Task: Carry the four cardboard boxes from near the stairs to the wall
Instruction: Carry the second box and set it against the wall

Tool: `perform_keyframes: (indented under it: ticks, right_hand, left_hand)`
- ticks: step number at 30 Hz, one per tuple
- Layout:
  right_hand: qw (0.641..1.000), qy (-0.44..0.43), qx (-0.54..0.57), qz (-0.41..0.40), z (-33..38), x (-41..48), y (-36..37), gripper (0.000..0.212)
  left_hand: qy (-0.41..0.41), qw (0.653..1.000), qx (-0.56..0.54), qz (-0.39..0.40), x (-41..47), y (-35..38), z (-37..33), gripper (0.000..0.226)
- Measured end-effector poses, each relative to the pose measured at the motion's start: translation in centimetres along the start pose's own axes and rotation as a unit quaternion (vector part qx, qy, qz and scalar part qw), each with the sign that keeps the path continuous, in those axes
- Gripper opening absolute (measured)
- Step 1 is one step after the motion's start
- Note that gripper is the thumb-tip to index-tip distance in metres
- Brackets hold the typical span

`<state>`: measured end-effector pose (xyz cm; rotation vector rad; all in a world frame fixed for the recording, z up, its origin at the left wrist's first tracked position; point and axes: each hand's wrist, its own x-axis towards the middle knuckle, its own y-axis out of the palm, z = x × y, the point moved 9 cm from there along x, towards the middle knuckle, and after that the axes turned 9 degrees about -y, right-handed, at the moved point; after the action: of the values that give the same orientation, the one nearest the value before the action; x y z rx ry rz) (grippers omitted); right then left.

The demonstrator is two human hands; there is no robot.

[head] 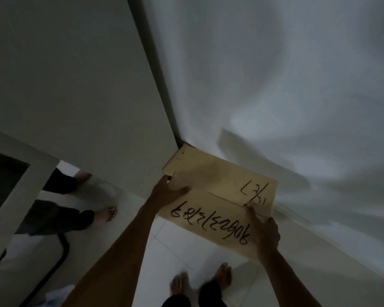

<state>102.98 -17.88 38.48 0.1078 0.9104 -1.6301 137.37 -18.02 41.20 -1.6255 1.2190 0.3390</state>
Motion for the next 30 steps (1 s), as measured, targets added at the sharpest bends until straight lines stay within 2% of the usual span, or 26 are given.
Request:
perform_keyframes:
  ticks: [5,10,13,18,21,24,26,28,30]
  right_hand:
    - [0.999,0.024,0.017,-0.014,-2.4,6.3,9.0,0.071]
    - [0.998,0.056,0.011,-0.027,-6.2,12.8,18.7,0.071]
    - [0.998,0.057,0.01,-0.029,-8.3,16.7,24.1,0.079]
    - [0.997,0.055,0.023,-0.051,-8.8,22.0,30.2,0.066]
    - [0.995,0.032,0.012,-0.089,-7.3,23.9,31.6,0.067]
    - [0.994,0.032,-0.001,-0.101,-6.2,24.8,32.3,0.065]
    - [0.995,0.032,-0.006,-0.098,-5.7,25.2,32.6,0.065]
    - [0.995,0.034,-0.004,-0.093,-5.4,25.3,33.1,0.066]
    - [0.996,0.04,0.002,-0.08,-4.9,25.4,33.8,0.067]
  left_hand:
    - [0.022,0.999,0.031,-0.012,11.6,1.3,1.0,0.067]
    - [0.018,0.999,0.041,-0.019,24.3,3.1,3.3,0.08]
    - [0.023,0.999,0.034,-0.027,30.9,4.1,4.1,0.078]
    - [0.054,0.995,0.065,-0.044,40.0,5.2,4.5,0.069]
    - [0.081,0.993,0.053,-0.062,42.8,5.2,3.9,0.065]
    - [0.147,0.984,0.029,-0.098,43.8,4.6,3.2,0.068]
    - [0.182,0.97,0.076,-0.141,43.3,4.5,3.0,0.065]
    - [0.232,0.942,0.146,-0.191,41.7,4.6,2.4,0.06]
    - [0.288,0.919,0.185,-0.194,40.6,5.1,1.7,0.057]
